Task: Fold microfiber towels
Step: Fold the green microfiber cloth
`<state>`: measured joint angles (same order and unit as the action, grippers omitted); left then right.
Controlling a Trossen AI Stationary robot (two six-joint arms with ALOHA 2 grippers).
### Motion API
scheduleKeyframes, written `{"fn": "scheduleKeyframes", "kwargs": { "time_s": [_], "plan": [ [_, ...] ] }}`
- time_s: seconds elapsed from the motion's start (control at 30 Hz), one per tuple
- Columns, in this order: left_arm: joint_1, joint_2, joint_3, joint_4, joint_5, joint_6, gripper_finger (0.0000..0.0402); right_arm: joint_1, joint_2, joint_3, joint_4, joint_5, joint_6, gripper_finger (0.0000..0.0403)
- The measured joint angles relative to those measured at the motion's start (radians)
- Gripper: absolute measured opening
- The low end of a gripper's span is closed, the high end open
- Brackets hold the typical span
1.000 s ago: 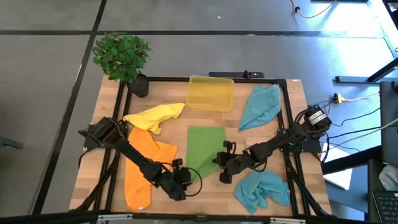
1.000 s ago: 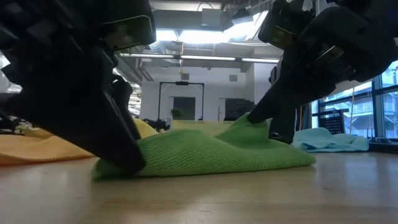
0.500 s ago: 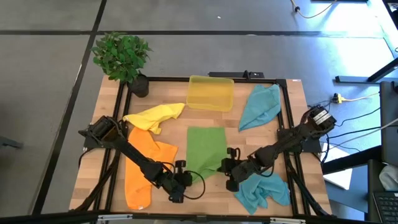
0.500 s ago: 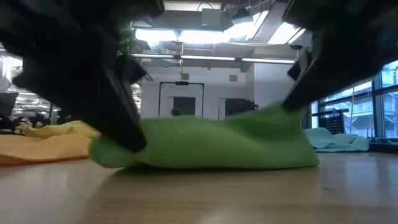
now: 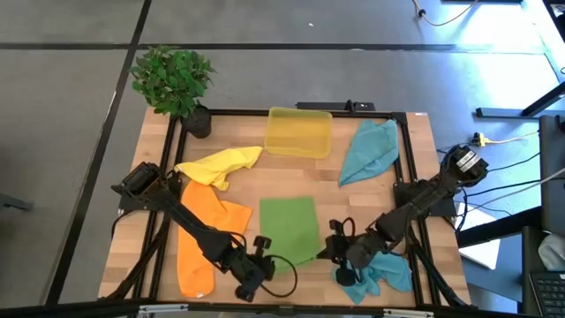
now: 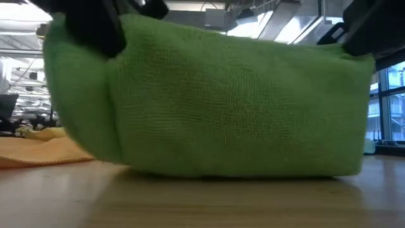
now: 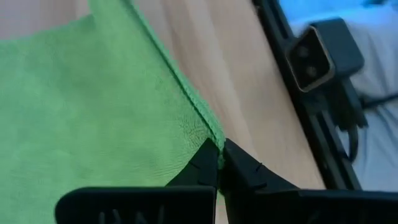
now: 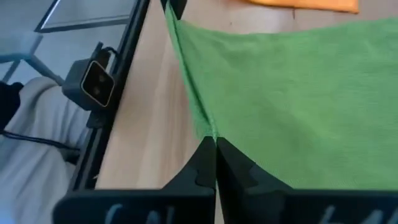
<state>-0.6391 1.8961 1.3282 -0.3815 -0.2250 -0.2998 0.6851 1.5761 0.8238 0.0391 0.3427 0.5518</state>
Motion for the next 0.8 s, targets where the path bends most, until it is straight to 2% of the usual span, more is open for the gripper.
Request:
{"fn": "scheduleKeyframes", "kwargs": {
  "time_s": [0.17,0.33,0.5,0.63,0.8],
  "plan": [
    [0.026,-0.001,0.025,-0.094,0.004,0.075,0.0,0.004,-0.002,0.0,-0.033,0.105,-0.008,0.0],
    [0.085,-0.001,0.025,-0.178,0.004,0.102,0.0,-0.053,-0.002,0.0,-0.115,0.185,0.013,0.0],
    [0.136,-0.031,0.018,-0.182,0.043,0.172,0.0,-0.104,-0.002,0.0,-0.14,0.194,0.017,0.0],
    [0.177,-0.093,-0.027,-0.175,0.041,0.207,0.0,-0.135,-0.002,0.0,-0.16,0.227,0.02,0.0],
    [0.246,-0.173,-0.149,-0.107,0.04,0.232,0.0,-0.173,-0.003,-0.002,-0.21,0.306,0.045,0.0]
  ]
}}
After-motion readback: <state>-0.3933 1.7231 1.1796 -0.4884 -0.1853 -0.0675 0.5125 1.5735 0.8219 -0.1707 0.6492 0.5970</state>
